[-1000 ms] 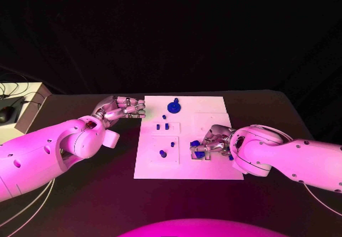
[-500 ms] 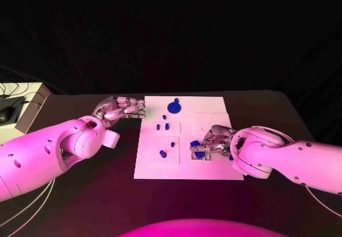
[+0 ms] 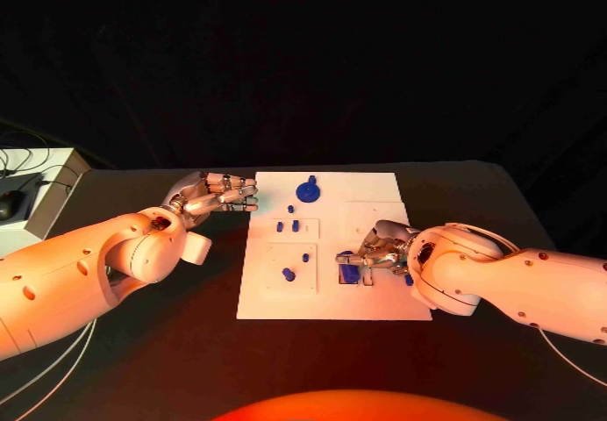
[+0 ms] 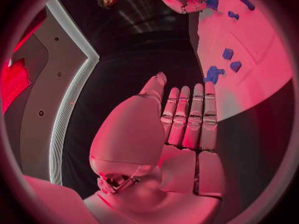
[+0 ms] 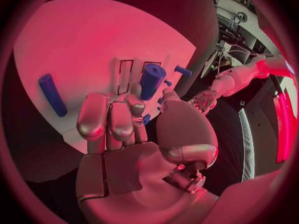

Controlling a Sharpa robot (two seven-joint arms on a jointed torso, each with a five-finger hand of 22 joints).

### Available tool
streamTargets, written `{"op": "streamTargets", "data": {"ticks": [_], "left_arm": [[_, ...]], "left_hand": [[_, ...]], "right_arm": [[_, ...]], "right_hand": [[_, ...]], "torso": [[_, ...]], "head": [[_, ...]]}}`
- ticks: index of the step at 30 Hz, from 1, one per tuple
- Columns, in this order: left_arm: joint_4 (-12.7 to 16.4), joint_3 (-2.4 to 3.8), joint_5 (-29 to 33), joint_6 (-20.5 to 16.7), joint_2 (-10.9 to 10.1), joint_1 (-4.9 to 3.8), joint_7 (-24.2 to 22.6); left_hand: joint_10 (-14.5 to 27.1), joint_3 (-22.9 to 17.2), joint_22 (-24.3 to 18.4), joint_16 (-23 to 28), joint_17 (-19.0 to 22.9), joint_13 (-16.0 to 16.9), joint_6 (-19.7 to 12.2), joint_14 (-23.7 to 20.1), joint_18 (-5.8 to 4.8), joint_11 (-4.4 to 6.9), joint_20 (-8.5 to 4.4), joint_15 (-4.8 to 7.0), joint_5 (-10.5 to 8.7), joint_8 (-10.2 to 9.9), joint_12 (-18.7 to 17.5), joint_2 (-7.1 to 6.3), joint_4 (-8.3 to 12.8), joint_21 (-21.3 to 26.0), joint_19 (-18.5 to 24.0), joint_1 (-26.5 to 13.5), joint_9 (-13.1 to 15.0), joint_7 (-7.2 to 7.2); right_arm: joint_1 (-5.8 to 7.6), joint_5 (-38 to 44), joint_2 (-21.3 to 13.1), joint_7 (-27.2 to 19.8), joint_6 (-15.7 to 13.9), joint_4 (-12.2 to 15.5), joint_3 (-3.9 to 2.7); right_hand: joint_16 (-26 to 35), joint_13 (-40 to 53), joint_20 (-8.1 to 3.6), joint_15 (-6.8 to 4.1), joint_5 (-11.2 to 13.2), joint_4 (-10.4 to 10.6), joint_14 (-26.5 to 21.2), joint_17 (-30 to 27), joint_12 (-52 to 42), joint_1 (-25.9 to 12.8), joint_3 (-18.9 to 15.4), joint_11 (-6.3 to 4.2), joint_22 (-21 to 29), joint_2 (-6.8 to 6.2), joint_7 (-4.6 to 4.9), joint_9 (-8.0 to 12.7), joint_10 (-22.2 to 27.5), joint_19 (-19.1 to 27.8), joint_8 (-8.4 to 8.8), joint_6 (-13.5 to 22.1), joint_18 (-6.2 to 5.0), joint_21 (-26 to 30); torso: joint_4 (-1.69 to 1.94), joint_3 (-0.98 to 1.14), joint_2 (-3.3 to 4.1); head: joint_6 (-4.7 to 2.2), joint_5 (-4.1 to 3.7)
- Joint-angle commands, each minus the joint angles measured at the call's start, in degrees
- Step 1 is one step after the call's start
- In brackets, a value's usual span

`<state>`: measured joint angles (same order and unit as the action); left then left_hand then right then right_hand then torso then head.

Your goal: Assemble the parts on the task board

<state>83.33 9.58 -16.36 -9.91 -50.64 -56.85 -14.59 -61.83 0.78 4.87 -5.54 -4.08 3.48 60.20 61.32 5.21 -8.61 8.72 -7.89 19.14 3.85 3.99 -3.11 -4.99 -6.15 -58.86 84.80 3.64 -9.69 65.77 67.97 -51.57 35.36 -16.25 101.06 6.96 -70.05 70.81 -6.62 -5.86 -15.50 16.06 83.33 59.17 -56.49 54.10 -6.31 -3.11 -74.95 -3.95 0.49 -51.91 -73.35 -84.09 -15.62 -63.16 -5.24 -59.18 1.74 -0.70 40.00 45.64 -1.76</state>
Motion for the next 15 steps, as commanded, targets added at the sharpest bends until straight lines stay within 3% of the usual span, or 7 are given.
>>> {"op": "streamTargets", "data": {"ticks": [1, 7, 15], "left_arm": [[0.11, 0.05, 0.24, 0.79, 0.09, 0.03, -0.28], [0.18, 0.05, 0.25, 0.80, 0.10, 0.02, -0.26], [0.19, 0.05, 0.25, 0.78, 0.06, 0.02, -0.29]], "left_hand": [[0.20, -0.06, -0.09, -0.26, 0.04, -0.05, -0.52, -0.35, 0.33, 0.00, 0.51, 0.05, 0.20, -0.21, -0.20, 0.32, -0.27, -0.02, -0.04, 0.27, -0.01, -0.05], [0.20, -0.06, -0.09, -0.26, 0.04, -0.05, -0.52, -0.35, 0.33, 0.00, 0.51, 0.05, 0.20, -0.21, -0.20, 0.32, -0.27, -0.02, -0.04, 0.27, -0.01, -0.05], [0.20, -0.06, -0.09, -0.26, 0.04, -0.05, -0.52, -0.35, 0.33, 0.00, 0.51, 0.05, 0.20, -0.21, -0.20, 0.32, -0.27, -0.02, -0.04, 0.27, -0.01, -0.05]], "right_arm": [[-0.03, 2.07, 0.11, 0.53, -0.37, -0.16, -0.02], [-0.03, 2.35, 0.06, 0.49, 0.81, -0.15, -0.02], [-0.04, 2.04, -0.58, -0.80, 0.58, 0.82, -0.02]], "right_hand": [[-0.15, 0.07, -0.31, -0.33, 0.12, 0.39, -0.12, 0.08, -0.26, -0.63, 0.11, 0.07, -7.93, -0.10, -0.03, 0.01, -0.28, -3.45, -0.28, -0.38, 1.17, -0.29], [-0.20, 0.07, -0.30, -0.31, 1.32, 0.54, -0.14, 0.13, 0.01, -2.37, 1.12, 0.11, -7.94, -1.14, 0.02, 0.17, -0.20, -3.40, -0.10, -0.40, 1.18, -0.39], [-0.25, 0.25, -0.32, -0.33, 2.07, 0.47, -0.12, 0.17, -0.23, -2.31, 1.36, 0.06, -7.97, -0.98, -0.03, 0.13, -0.39, -3.41, -0.16, -0.51, 1.20, -0.54]], "torso": [[-0.06, -0.03, 0.02], [0.01, 0.04, 0.00], [0.02, 0.05, 0.02]], "head": [[0.06, -0.09], [0.11, -0.09], [0.11, 0.01]]}}
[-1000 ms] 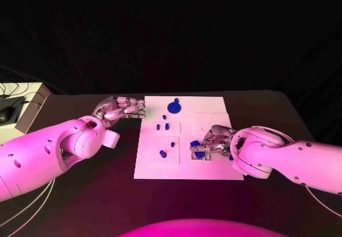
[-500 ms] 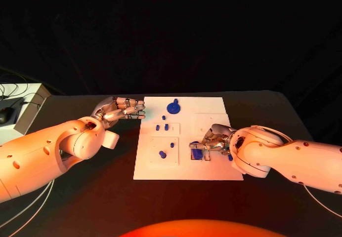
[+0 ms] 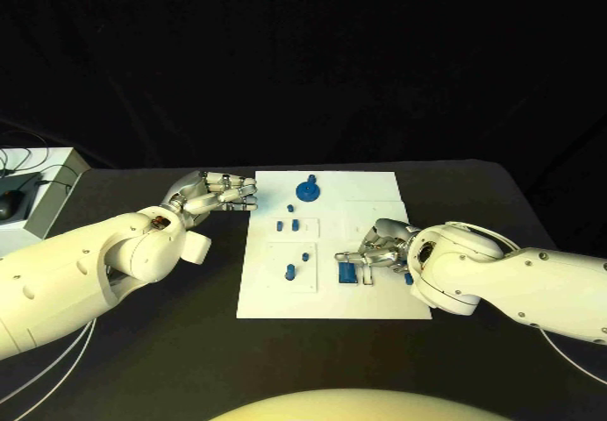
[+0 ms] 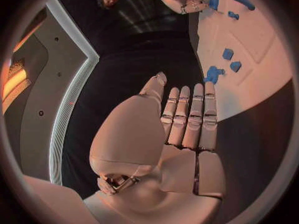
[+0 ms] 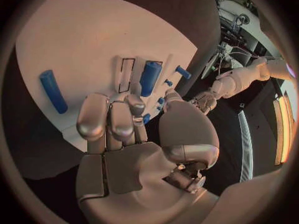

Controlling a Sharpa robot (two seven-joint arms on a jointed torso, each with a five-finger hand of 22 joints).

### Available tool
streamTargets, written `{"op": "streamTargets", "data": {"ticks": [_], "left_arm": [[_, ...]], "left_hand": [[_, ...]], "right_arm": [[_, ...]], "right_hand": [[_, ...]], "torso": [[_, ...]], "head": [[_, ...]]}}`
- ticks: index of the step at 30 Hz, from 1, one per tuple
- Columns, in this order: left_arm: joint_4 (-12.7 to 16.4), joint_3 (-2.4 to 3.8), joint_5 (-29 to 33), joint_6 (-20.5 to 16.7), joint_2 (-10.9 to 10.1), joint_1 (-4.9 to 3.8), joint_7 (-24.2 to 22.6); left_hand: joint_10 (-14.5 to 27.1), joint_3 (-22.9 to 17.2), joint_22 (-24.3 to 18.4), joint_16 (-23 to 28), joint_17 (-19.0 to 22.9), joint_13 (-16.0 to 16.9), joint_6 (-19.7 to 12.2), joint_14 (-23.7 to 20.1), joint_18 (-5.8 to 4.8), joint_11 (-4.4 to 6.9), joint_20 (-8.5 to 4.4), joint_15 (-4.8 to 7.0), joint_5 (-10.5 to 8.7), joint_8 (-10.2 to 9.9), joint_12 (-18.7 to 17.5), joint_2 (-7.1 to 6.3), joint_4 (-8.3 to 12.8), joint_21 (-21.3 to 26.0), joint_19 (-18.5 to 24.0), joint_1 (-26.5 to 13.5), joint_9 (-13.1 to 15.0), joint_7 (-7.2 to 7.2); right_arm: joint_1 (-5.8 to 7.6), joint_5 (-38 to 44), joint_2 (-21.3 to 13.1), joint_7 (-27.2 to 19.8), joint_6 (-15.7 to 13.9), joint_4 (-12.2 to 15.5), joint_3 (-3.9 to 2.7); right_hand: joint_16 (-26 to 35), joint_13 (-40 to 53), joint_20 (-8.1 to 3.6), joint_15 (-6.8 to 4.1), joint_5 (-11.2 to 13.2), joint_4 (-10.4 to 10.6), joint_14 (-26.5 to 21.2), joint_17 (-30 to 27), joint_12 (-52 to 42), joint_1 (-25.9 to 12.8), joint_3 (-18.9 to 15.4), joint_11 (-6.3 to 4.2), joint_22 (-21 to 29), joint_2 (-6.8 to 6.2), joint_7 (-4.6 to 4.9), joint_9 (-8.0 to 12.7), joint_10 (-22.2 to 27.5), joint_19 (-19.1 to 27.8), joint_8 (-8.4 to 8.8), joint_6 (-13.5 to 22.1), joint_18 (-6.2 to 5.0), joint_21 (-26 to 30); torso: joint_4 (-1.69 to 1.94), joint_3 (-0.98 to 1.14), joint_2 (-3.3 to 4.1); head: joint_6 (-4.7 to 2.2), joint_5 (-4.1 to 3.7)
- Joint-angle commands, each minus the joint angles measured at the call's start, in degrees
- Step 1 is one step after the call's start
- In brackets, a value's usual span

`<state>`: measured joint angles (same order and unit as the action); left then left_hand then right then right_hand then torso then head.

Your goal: Assemble the parts on the task board

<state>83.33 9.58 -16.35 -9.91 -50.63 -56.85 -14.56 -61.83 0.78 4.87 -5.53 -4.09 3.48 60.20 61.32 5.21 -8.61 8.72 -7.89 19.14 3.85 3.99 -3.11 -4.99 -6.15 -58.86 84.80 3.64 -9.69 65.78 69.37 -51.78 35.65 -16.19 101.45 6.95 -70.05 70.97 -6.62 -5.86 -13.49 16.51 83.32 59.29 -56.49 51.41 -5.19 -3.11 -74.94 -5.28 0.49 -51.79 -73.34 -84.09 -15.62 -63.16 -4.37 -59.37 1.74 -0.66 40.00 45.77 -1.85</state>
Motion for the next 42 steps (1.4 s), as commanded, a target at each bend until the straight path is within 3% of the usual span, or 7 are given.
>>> {"op": "streamTargets", "data": {"ticks": [1, 8, 11, 18, 21, 30, 42], "left_arm": [[0.19, 0.05, 0.25, 0.78, 0.05, 0.02, -0.31], [0.19, 0.05, 0.25, 0.82, 0.05, 0.03, -0.38], [0.17, 0.05, 0.25, 0.85, 0.08, 0.03, -0.43], [0.16, 0.05, 0.31, 0.89, 0.16, 0.04, -0.67], [0.20, 0.05, 0.35, 0.85, 0.19, 0.04, -0.89], [0.39, 0.05, 0.45, 0.77, 0.35, 0.05, -1.36], [0.68, 0.05, 0.47, 0.87, 0.37, 0.18, -1.54]], "left_hand": [[0.21, -0.06, -0.09, -0.26, 0.04, -0.05, -0.52, -0.35, 0.33, 0.00, 0.51, 0.05, 0.19, -0.21, -0.20, 0.32, -0.28, -0.02, -0.04, 0.27, -0.01, -0.05], [0.21, -0.06, -0.09, -0.26, 0.04, -0.05, -0.52, -0.35, 0.33, 0.00, 0.51, 0.05, 0.19, -0.21, -0.20, 0.32, -0.28, -0.02, -0.04, 0.27, -0.01, -0.05], [0.21, -0.06, -0.09, -0.26, 0.04, -0.05, -0.52, -0.35, 0.33, 0.00, 0.51, 0.05, 0.19, -0.21, -0.20, 0.32, -0.28, -0.02, -0.04, 0.27, -0.01, -0.05], [0.20, -0.04, -0.10, -0.30, 0.03, -0.05, -0.48, -0.34, 0.35, 0.01, 0.51, 0.06, 0.18, -0.19, -0.19, 0.37, -0.21, -0.03, -0.07, 0.34, -0.01, -0.01], [0.14, -0.06, -0.10, -0.32, 0.03, -0.05, -0.43, -0.31, 0.35, 0.04, 0.50, 0.08, 0.20, -0.18, -0.17, 0.39, -0.19, -0.04, -0.08, 0.37, 0.00, 0.06], [0.05, -0.07, -0.09, -0.34, 0.03, -0.05, -0.36, -0.28, 0.35, 0.08, 0.48, 0.10, 0.17, -0.18, -0.17, 0.40, -0.19, -0.06, -0.11, 0.37, -0.01, 0.12], [0.05, -0.07, -0.09, -0.34, 0.03, -0.05, -0.36, -0.28, 0.35, 0.08, 0.48, 0.10, 0.17, -0.18, -0.17, 0.40, -0.19, -0.06, -0.11, 0.37, -0.01, 0.12]], "right_arm": [[-0.05, 0.56, -0.58, -1.35, 0.42, 0.58, -0.01], [-0.08, -1.61, -2.51, -4.74, -1.14, 1.42, -0.03], [-0.06, -2.91, -3.81, -6.63, -1.74, 1.75, -0.06], [0.40, -6.59, -7.45, -11.69, -1.88, 2.13, -0.19], [0.81, -7.50, -9.60, -12.82, -0.52, 2.00, -0.21], [1.52, -5.10, -14.94, -11.12, 6.45, -0.02, -0.20], [0.28, 1.20, -15.89, -4.87, 11.36, 0.08, -0.02]], "right_hand": [[-0.25, 0.10, -0.33, -0.34, 0.02, -0.05, -0.11, 0.04, -0.23, 0.69, 0.18, 0.05, -8.01, 0.37, -0.05, -0.01, -0.39, -3.42, -0.18, -0.53, 0.35, -0.48], [-0.26, 0.07, -0.34, -0.33, -0.93, -1.77, -0.15, 0.02, 0.03, 4.61, -1.16, 0.08, -8.02, 1.99, -0.01, -0.11, -0.28, -3.37, -0.19, -0.39, 0.37, -0.60], [-0.23, -0.02, -0.26, -0.25, -1.94, -7.70, -0.13, -0.01, 0.17, 7.59, -2.74, 0.18, -7.99, 3.83, 0.12, 0.13, -0.11, -3.28, 0.23, -0.40, 0.34, -0.53], [0.14, -0.21, -0.23, -0.26, -0.80, -14.32, -0.24, -0.36, 0.43, 12.91, -0.60, 0.24, -7.91, 5.24, 0.24, 0.03, 0.15, -3.12, 0.48, -0.27, 0.33, -0.18], [0.32, -0.58, -0.10, -0.22, -1.89, -16.27, -0.24, -0.48, 0.95, 13.74, 0.61, 0.33, -7.94, 5.36, 0.40, 2.34, 0.26, -3.05, 2.43, -1.01, 0.33, -0.31], [0.14, -0.91, 0.11, 0.11, -2.76, -12.56, -0.20, -0.02, 1.59, 11.48, 0.75, 0.56, -8.06, 4.36, 0.79, 4.67, 0.43, -3.06, 4.38, -1.61, 0.26, -0.96], [-0.58, 0.92, -0.35, -0.37, -3.80, -7.88, -0.08, 0.96, -0.70, 10.42, 1.64, -0.03, -8.42, 3.29, -0.04, 3.32, -1.29, -3.25, 2.96, -2.72, 0.59, -2.86]], "torso": [[0.02, 0.01, 0.02], [-0.01, -0.01, -0.01], [-0.02, 0.04, -0.04], [-0.12, 0.01, -0.05], [-0.07, 0.00, -0.03], [-0.07, 0.04, -0.02], [0.06, 0.02, -0.01]], "head": [[-0.03, 0.12], [-0.14, 0.12], [-0.20, 0.09], [-0.49, -0.31], [-0.56, -0.47], [-0.53, -2.05], [-0.38, -3.42]]}}
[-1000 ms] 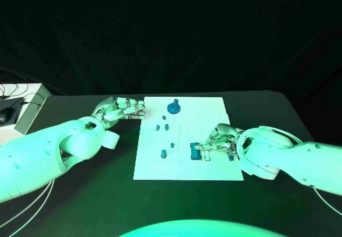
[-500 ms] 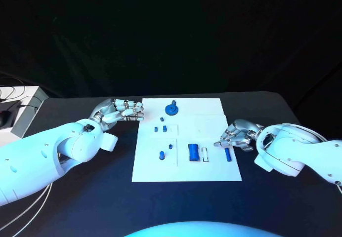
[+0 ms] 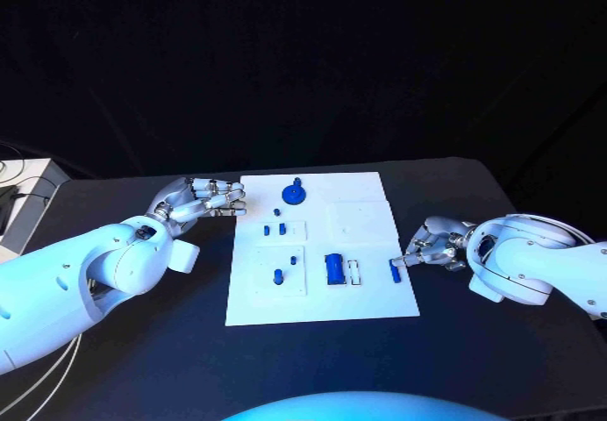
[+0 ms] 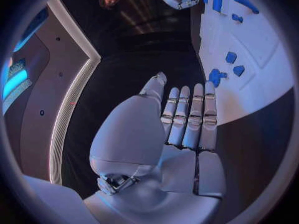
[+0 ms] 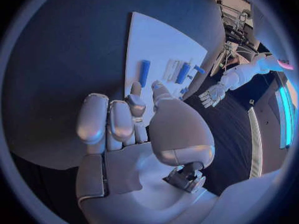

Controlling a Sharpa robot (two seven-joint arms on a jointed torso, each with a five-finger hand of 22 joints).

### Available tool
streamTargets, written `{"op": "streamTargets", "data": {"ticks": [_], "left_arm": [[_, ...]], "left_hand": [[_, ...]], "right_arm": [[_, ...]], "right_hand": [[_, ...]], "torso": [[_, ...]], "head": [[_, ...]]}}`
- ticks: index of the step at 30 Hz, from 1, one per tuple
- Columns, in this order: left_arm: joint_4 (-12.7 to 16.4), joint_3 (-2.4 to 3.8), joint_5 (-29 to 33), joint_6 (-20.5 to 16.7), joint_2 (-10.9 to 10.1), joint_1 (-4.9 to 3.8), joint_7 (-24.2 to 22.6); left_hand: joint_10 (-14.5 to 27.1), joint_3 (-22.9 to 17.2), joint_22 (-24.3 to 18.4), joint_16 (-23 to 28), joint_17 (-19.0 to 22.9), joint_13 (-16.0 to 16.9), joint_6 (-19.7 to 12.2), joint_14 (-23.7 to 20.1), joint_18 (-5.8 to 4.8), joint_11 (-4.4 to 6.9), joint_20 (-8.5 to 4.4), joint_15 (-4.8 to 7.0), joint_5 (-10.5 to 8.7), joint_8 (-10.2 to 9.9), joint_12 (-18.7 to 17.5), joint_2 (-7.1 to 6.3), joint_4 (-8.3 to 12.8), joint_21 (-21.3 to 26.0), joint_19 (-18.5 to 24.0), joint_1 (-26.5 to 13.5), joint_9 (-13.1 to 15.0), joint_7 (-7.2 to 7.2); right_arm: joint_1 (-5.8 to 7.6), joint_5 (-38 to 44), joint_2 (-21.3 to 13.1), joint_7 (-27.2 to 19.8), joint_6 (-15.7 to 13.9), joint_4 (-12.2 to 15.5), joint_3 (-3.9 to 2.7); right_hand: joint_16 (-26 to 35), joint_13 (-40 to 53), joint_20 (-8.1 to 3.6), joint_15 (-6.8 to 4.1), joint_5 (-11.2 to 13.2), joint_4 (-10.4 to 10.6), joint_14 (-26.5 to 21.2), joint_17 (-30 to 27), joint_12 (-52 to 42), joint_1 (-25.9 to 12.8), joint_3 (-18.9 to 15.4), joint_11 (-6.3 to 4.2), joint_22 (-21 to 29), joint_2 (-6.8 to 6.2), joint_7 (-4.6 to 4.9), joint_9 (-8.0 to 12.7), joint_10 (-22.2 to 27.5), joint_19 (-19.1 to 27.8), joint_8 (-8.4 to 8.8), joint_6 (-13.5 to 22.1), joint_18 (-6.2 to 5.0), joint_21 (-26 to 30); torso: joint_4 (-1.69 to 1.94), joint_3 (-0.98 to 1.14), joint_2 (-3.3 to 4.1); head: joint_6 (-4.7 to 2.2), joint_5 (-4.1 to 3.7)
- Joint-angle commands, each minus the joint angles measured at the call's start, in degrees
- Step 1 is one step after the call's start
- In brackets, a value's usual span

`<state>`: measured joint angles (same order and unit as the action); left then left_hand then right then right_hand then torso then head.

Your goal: Assemble the parts on the task board

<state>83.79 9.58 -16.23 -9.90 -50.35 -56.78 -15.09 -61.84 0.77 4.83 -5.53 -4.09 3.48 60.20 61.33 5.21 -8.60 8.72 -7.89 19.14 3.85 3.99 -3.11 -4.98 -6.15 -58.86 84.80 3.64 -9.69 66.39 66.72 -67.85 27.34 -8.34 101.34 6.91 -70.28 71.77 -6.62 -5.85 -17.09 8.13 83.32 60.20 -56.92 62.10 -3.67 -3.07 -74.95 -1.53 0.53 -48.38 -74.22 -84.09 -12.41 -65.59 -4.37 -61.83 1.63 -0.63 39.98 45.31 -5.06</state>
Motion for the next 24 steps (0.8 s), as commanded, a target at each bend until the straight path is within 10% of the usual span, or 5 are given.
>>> {"op": "streamTargets", "data": {"ticks": [1, 24], "left_arm": [[0.23, 0.05, 0.35, 0.86, 0.08, 0.14, -1.02], [0.28, 0.05, 0.46, 0.93, -0.23, 0.27, -0.71]], "left_hand": [[0.05, -0.07, -0.04, -0.34, 0.03, -0.05, -0.36, -0.28, 0.36, 0.08, 0.48, 0.10, 0.17, -0.18, -0.17, 0.40, -0.19, -0.06, -0.11, 0.37, -0.01, 0.12], [-0.01, -0.11, -0.02, -0.38, 0.04, -0.05, -0.32, -0.25, 0.31, 0.09, 0.44, 0.12, 0.17, -0.20, -0.19, 0.45, -0.28, -0.12, -0.12, 0.25, -0.01, 0.11]], "right_arm": [[-0.50, 4.23, 0.31, 3.83, 3.51, 0.26, 0.02], [-2.30, 6.89, 3.45, 5.77, 1.44, 0.01, 0.05]], "right_hand": [[-0.40, 0.16, -0.34, -0.37, -0.18, 0.75, -0.04, 0.10, -0.27, -0.44, 0.14, -0.03, -8.42, -0.55, -0.07, -0.09, -0.42, -3.25, -0.23, -0.28, 0.61, -0.50], [-0.53, 0.56, -0.34, -0.35, -0.30, 3.92, -0.05, 0.35, 0.12, -1.47, 1.54, 0.00, -8.42, -2.01, -0.03, -0.57, -0.38, -3.16, -0.22, -0.07, 0.61, -0.67]], "torso": [[0.17, -0.01, 0.01], [0.13, -0.07, 0.09]], "head": [[0.09, -0.22], [0.45, 0.16]]}}
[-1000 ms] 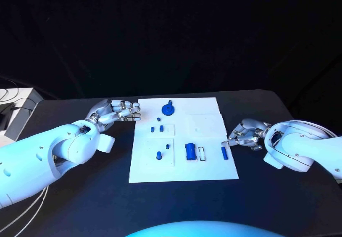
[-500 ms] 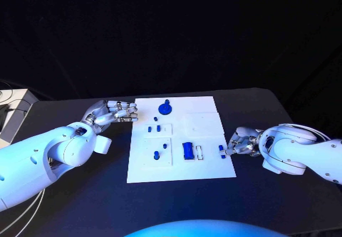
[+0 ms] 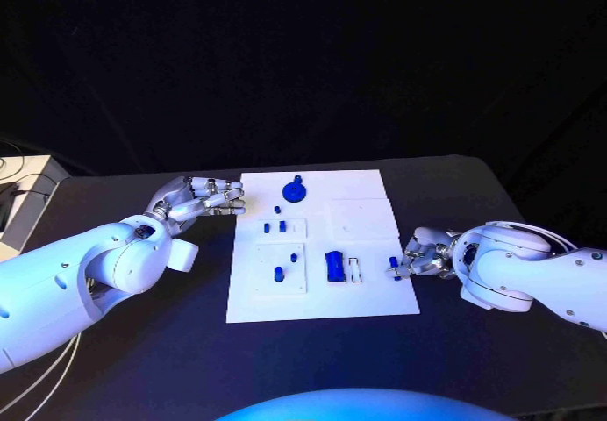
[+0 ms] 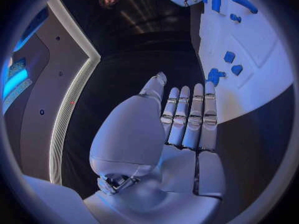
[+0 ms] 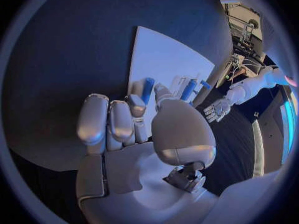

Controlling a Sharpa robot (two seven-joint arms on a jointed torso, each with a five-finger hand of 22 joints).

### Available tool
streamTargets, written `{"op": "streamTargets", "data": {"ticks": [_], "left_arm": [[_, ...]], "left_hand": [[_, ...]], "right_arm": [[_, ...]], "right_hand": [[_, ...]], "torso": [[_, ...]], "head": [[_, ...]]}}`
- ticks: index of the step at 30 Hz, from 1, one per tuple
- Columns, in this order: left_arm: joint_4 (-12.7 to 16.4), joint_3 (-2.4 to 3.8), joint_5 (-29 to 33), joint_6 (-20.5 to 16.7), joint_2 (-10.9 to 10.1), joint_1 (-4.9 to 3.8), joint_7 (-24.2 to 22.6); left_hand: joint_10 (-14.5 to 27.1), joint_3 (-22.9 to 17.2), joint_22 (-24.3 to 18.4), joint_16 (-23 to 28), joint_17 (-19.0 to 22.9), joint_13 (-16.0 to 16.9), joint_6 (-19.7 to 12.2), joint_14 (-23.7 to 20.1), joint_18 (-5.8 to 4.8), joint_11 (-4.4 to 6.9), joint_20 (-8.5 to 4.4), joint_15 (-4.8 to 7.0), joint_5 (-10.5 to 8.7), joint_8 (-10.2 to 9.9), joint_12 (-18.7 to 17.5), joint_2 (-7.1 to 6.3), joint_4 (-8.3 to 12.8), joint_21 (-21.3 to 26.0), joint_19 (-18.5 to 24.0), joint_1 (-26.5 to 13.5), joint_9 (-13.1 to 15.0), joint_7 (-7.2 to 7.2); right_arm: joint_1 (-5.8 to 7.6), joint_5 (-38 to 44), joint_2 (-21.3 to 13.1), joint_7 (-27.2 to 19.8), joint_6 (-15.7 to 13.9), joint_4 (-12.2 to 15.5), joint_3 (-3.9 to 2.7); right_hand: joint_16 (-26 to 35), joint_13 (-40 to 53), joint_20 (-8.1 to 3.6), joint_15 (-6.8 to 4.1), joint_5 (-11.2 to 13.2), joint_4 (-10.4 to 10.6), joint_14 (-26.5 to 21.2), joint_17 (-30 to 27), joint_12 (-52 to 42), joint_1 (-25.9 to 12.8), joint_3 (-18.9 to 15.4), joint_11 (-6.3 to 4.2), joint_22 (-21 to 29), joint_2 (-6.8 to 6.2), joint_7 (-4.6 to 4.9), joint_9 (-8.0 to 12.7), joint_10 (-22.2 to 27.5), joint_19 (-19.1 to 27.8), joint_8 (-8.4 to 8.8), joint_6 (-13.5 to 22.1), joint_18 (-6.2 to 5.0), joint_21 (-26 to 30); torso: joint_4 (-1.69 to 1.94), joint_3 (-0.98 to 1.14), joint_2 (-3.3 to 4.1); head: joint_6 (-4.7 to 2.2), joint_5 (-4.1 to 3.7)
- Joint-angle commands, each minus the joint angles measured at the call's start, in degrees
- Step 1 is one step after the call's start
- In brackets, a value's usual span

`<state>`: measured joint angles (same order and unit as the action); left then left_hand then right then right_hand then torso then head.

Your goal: Assemble the parts on the task board

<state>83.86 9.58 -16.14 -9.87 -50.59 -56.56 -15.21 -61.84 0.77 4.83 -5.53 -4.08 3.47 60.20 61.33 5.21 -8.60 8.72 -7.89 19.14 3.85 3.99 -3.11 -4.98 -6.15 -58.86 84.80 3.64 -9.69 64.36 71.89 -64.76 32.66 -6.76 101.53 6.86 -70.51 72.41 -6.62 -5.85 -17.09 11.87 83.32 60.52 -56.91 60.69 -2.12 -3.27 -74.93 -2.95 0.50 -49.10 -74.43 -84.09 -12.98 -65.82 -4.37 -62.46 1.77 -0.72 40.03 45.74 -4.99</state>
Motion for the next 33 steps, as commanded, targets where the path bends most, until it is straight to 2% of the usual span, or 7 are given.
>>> {"op": "streamTargets", "data": {"ticks": [1, 6, 19, 23, 26, 29, 33], "left_arm": [[0.22, 0.05, 0.37, 0.90, -0.01, 0.05, -0.56], [0.28, 0.05, 0.48, 0.73, -0.08, 0.05, -0.60], [0.31, 0.05, 0.79, 0.64, -0.15, 0.04, -0.45], [0.30, 0.05, 0.80, 0.72, -0.14, 0.04, -0.34], [0.29, 0.05, 0.80, 0.71, -0.14, 0.04, -0.29], [0.28, 0.05, 0.81, 0.70, -0.15, 0.04, -0.24], [0.28, 0.05, 0.81, 0.71, -0.15, 0.04, -0.18]], "left_hand": [[-0.01, -0.11, -0.03, -0.38, 0.04, -0.05, -0.32, -0.25, 0.30, 0.09, 0.44, 0.12, 0.17, -0.20, -0.19, 0.45, -0.28, -0.12, -0.12, 0.25, -0.01, 0.11], [0.02, -0.13, -0.03, -0.39, 0.03, -0.05, -0.35, -0.25, 0.29, 0.08, 0.43, 0.11, 0.20, -0.20, -0.19, 0.62, -0.48, -0.12, -0.11, 0.10, -0.01, 0.06], [0.05, -0.53, -0.04, -0.44, 0.04, -0.04, -0.55, -0.27, 0.28, 0.06, 0.44, 0.11, 0.23, -0.24, -0.19, 0.67, -1.38, -0.13, -0.10, 0.03, -0.03, -0.03], [0.08, -0.62, -0.05, -0.44, 0.04, -0.05, -0.61, -0.29, 0.28, 0.04, 0.45, 0.11, 0.22, -0.19, -0.20, 0.64, -1.43, -0.12, -0.08, 0.12, -0.01, -0.10], [0.08, -0.62, -0.05, -0.44, 0.04, -0.05, -0.61, -0.29, 0.28, 0.04, 0.45, 0.11, 0.22, -0.19, -0.20, 0.64, -1.43, -0.12, -0.08, 0.12, -0.01, -0.10], [0.09, -0.69, -0.05, -0.42, 0.05, -0.05, -0.63, -0.34, 0.28, 0.04, 0.44, 0.09, 0.23, -0.20, -0.20, 0.61, -1.43, -0.12, -0.07, 0.20, -0.01, -0.14], [0.09, -0.69, -0.05, -0.42, 0.05, -0.05, -0.63, -0.34, 0.28, 0.04, 0.44, 0.09, 0.23, -0.20, -0.20, 0.61, -1.43, -0.12, -0.07, 0.20, -0.01, -0.14]], "right_arm": [[-0.30, 2.02, 0.52, 0.44, -0.32, -0.27, 0.10], [-0.38, 3.43, 1.22, 0.51, -0.87, -0.63, 0.10], [-0.81, 5.04, 2.69, -0.37, -1.80, -1.01, 0.11], [-0.91, 4.49, 2.74, -1.00, -2.13, -0.85, 0.11], [-0.94, 3.53, 2.71, -1.38, -2.36, -0.71, 0.11], [-0.97, 2.18, 2.64, -1.73, -2.80, -0.57, 0.11], [-0.98, -0.02, 2.52, -2.23, -4.01, -0.47, 0.11]], "right_hand": [[-0.29, -0.10, -0.32, -0.33, -0.35, 0.17, -0.05, 0.02, 0.17, 0.01, 0.05, 0.21, -8.44, -0.44, 0.01, 0.14, -0.14, -3.16, 0.35, 0.16, 0.61, -0.06], [-0.25, -0.32, -0.27, -0.27, -1.99, -0.95, -0.06, 0.04, 0.59, 0.50, -0.45, 0.30, -8.42, 0.81, 0.14, 0.07, 0.15, -3.12, 0.44, 0.47, 0.59, 0.05], [-0.11, -0.59, -0.39, -0.48, -17.80, -6.28, -0.07, 0.04, 0.90, 4.42, 0.53, 0.05, -8.38, 4.15, -0.11, 0.31, 0.53, -3.05, 0.82, 1.11, 0.62, 0.25], [-0.01, -0.69, -0.48, -0.55, -19.79, -8.94, -0.07, 0.01, 1.06, 5.13, 2.64, -0.02, -8.37, 4.71, -0.12, 0.51, 0.66, -3.03, 0.98, 1.33, 0.67, 0.28], [0.09, -0.80, -0.59, -0.60, -15.36, -10.92, -0.09, -0.02, 1.31, 5.70, 9.18, -0.02, -8.36, 4.03, -0.13, 0.82, 0.87, -3.01, 1.27, 1.69, 0.72, 0.36], [0.11, -0.86, -0.52, -0.60, -15.36, -13.13, -0.07, 0.04, 1.34, 3.63, 17.60, 0.05, -8.35, 2.30, 0.13, 0.23, 0.79, -3.01, 0.73, 2.00, 0.71, 0.39], [0.20, -0.94, -0.44, -0.44, -14.93, -16.43, -0.08, 0.02, 1.39, 1.41, 26.36, 0.19, -8.36, 1.82, 0.48, -1.05, 0.63, -3.00, -0.24, 2.59, 0.63, 0.38]], "torso": [[-0.02, 0.03, 0.05], [0.02, 0.03, 0.04], [-0.04, 0.05, -0.03], [0.00, 0.06, -0.04], [-0.01, 0.07, -0.03], [-0.04, 0.08, -0.01], [-0.02, 0.07, -0.01]], "head": [[0.06, 0.08], [0.18, 0.07], [0.41, 0.35], [0.37, 0.27], [0.30, 0.29], [0.26, 0.36], [0.29, 0.35]]}}
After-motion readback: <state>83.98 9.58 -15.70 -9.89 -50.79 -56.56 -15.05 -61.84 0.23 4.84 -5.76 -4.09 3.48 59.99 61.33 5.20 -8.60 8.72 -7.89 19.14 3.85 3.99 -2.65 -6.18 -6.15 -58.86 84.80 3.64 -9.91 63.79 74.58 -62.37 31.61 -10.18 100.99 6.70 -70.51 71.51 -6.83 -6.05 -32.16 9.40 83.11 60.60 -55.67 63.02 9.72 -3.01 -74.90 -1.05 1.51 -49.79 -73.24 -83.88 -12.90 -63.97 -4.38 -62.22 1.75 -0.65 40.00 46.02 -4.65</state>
